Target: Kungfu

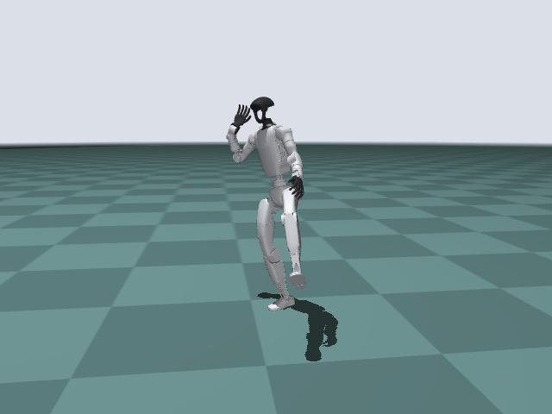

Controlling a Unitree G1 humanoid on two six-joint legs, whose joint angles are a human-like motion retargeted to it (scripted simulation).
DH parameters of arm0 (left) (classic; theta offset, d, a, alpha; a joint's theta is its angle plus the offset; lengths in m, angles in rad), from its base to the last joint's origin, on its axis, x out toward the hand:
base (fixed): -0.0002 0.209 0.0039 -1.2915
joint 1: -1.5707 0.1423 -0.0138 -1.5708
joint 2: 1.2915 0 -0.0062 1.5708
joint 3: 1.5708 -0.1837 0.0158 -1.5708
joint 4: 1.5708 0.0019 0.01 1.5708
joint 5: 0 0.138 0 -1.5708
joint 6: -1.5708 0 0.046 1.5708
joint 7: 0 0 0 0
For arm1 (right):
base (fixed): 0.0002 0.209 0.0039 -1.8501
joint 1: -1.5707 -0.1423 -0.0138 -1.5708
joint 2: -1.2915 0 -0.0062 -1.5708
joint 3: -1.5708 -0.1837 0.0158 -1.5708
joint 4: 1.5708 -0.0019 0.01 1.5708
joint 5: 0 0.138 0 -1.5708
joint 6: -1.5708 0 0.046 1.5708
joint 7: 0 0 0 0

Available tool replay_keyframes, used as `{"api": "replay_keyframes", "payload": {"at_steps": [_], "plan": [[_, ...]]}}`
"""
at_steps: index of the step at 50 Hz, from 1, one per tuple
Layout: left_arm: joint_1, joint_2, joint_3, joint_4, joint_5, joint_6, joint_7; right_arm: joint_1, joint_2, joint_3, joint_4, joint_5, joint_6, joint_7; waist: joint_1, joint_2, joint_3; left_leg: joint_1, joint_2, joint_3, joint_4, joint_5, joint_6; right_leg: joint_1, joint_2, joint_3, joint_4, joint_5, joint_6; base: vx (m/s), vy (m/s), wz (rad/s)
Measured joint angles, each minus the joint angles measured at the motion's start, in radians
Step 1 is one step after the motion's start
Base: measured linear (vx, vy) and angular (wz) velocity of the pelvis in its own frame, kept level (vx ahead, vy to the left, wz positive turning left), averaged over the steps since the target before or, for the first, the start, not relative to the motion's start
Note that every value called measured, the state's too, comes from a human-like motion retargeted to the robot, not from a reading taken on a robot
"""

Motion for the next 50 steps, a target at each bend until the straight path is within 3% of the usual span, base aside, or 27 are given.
{"api": "replay_keyframes", "payload": {"at_steps": [4,8,10,14,16,18,20,25,32,37,45,50], "plan": [[0.034,-0.030,0.003,-0.036,0.009,-0.067,0.069,0.005,0.007,0.020,0.008,0.004,-0.005,-0.024,0.007,0.034,-0.037,-0.057,0.114,0.045,0.565,-0.111,0.121,-0.028,0.025,0.016,0.011,0.003,0.000,0.14,0.08,-0.47],[0.043,-0.033,-0.032,-0.078,0.020,-0.089,0.108,0.017,0.010,-0.012,0.004,0.025,0.008,-0.010,0.021,0.091,-0.036,0.003,0.172,0.084,1.011,-0.131,0.137,-0.029,0.086,0.017,-0.012,0.009,0.000,0.03,0.03,-0.15],[0.042,-0.038,-0.041,-0.088,0.017,-0.092,0.060,0.031,0.012,-0.033,0.001,0.028,0.006,-0.013,0.016,0.120,-0.050,0.041,0.156,0.093,1.177,-0.080,0.099,-0.030,0.115,0.003,-0.043,0.016,0.000,0.08,-0.07,0.27],[0.044,-0.050,-0.057,-0.084,-0.012,-0.089,-0.028,0.061,0.019,-0.063,-0.005,0.036,0.002,-0.016,-0.038,0.160,-0.097,0.082,0.009,0.122,1.294,0.104,-0.074,-0.053,0.148,-0.028,-0.111,0.039,0.000,0.06,-0.05,0.64],[0.042,-0.056,-0.065,-0.081,-0.015,-0.097,-0.047,0.075,0.025,-0.079,-0.008,0.039,0.001,-0.009,-0.067,0.161,-0.104,0.112,-0.085,0.161,1.256,0.209,-0.165,-0.055,0.139,-0.048,-0.137,0.049,0.000,-0.07,0.02,0.71],[0.045,-0.061,-0.071,-0.081,-0.009,-0.101,-0.052,0.086,0.027,-0.090,-0.006,0.038,0.003,-0.004,-0.086,0.156,-0.109,0.132,-0.153,0.192,1.194,0.277,-0.208,-0.053,0.127,-0.068,-0.159,0.058,0.000,-0.07,0.09,0.55],[0.051,-0.065,-0.080,-0.084,0.000,-0.104,-0.053,0.099,0.025,-0.096,-0.002,0.037,0.002,0.000,-0.094,0.153,-0.115,0.143,-0.176,0.206,1.136,0.262,-0.191,-0.049,0.119,-0.093,-0.177,0.065,0.000,-0.02,0.09,0.43],[0.073,-0.076,-0.083,-0.103,0.006,-0.113,-0.053,0.117,0.024,-0.096,0.016,0.047,0.006,0.028,-0.084,0.170,-0.106,0.143,-0.121,0.159,1.035,0.136,-0.100,-0.036,0.141,-0.143,-0.202,0.074,0.000,0.04,0.09,0.20],[0.127,-0.118,-0.052,-0.116,-0.037,-0.110,-0.048,0.107,0.041,-0.003,0.064,0.084,0.006,0.065,-0.049,0.184,-0.106,0.168,-0.057,0.149,0.853,0.160,-0.078,-0.025,0.144,-0.164,-0.206,0.066,0.000,0.11,0.15,0.05],[0.164,-0.153,-0.027,-0.132,-0.098,-0.108,-0.021,0.054,0.092,0.182,0.161,0.151,0.017,0.162,-0.023,0.189,-0.107,0.185,-0.019,0.161,0.636,0.187,-0.079,-0.003,0.144,-0.178,-0.217,0.059,0.000,0.15,0.17,0.21],[0.193,-0.181,0.015,-0.198,-0.173,-0.113,0.053,-0.134,0.270,0.576,0.529,0.258,0.035,0.397,0.032,0.182,-0.119,0.274,-0.050,0.161,0.077,0.269,-0.143,0.062,0.131,-0.224,-0.240,0.034,0.025,0.25,0.21,0.51],[0.203,-0.177,0.055,-0.294,-0.198,-0.133,0.130,-0.257,0.421,0.801,0.816,0.381,0.080,0.600,0.051,0.173,-0.128,0.407,-0.136,0.110,-0.317,0.322,-0.148,0.138,0.112,-0.269,-0.254,0.000,0.069,0.40,0.28,0.89]]}}
